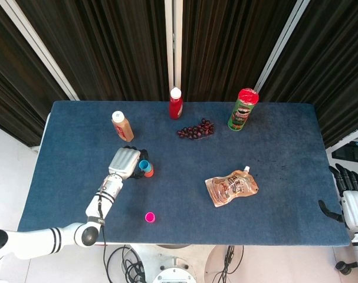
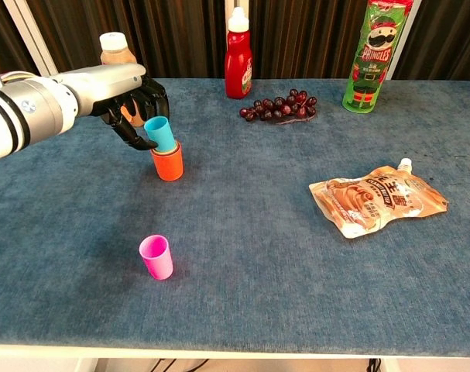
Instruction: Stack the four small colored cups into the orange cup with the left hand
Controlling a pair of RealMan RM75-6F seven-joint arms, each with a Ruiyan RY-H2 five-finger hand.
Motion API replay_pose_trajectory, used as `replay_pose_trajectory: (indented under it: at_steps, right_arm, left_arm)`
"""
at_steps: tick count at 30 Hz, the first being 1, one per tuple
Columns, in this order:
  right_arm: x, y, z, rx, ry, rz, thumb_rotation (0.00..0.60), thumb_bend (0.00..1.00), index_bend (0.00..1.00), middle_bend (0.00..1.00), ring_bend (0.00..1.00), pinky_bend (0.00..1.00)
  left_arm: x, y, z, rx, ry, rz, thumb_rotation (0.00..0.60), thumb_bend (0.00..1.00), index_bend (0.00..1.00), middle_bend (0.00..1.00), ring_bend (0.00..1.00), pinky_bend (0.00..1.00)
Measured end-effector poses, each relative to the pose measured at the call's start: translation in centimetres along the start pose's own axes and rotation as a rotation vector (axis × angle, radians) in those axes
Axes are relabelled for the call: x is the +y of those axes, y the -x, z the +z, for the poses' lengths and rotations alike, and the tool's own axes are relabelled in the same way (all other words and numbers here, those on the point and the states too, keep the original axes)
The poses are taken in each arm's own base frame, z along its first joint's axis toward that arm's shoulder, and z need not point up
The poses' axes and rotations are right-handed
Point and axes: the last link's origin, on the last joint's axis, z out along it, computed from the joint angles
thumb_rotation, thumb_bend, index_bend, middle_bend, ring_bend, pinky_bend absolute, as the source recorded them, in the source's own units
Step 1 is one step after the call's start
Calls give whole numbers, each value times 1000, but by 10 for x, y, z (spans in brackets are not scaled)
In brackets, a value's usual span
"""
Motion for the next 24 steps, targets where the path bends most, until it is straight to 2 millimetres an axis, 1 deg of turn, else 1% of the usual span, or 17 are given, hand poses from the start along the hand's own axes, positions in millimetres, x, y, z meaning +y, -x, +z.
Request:
replay_pose_trajectory:
  at_steps: [1, 2, 5, 7, 10, 11, 14, 16, 19, 21, 24]
  right_arm:
    - [0, 0, 0, -1, 0, 0, 600, 250, 0, 0, 0, 0]
    - [0, 0, -1, -2, 1, 0, 600, 250, 0, 0, 0, 0]
    - [0, 0, -1, -2, 0, -1, 600, 250, 0, 0, 0, 0]
    - [0, 0, -1, 0, -1, -1, 600, 249, 0, 0, 0, 0]
    - [-1, -2, 0, 4, -6, -1, 600, 250, 0, 0, 0, 0]
    - [-2, -3, 0, 5, -9, -1, 600, 250, 0, 0, 0, 0]
    - [-3, -3, 0, 3, -15, -1, 600, 250, 0, 0, 0, 0]
    - [-4, -4, 0, 2, -19, 0, 600, 250, 0, 0, 0, 0]
    - [-6, -4, 0, 4, -26, -1, 600, 250, 0, 0, 0, 0]
    - [-8, -5, -1, 8, -32, -1, 600, 249, 0, 0, 0, 0]
    - [-11, -5, -2, 15, -45, -1, 600, 250, 0, 0, 0, 0]
  left_arm:
    - [1, -1, -1, 1, 4, -3, 600, 212, 164, 271, 224, 300]
    - [2, -1, -1, 6, 7, -6, 600, 208, 139, 247, 208, 292]
    - [4, -7, -3, 38, 19, -12, 600, 203, 124, 228, 184, 265]
    - [7, -11, -7, 49, 32, -13, 600, 189, 152, 250, 184, 253]
    - [10, -16, -18, 36, 52, -8, 600, 178, 256, 273, 184, 261]
    - [11, -18, -22, 30, 59, -5, 600, 178, 266, 275, 185, 263]
    - [16, -22, -43, 0, 84, 14, 600, 178, 272, 282, 187, 281]
    - [18, -20, -62, -30, 95, 30, 600, 178, 273, 284, 187, 289]
    - [14, -12, -92, -80, 89, 51, 600, 178, 265, 290, 193, 293]
    - [10, -5, -110, -108, 79, 62, 600, 179, 238, 291, 197, 296]
    - [6, 5, -129, -140, 72, 84, 600, 179, 216, 291, 197, 301]
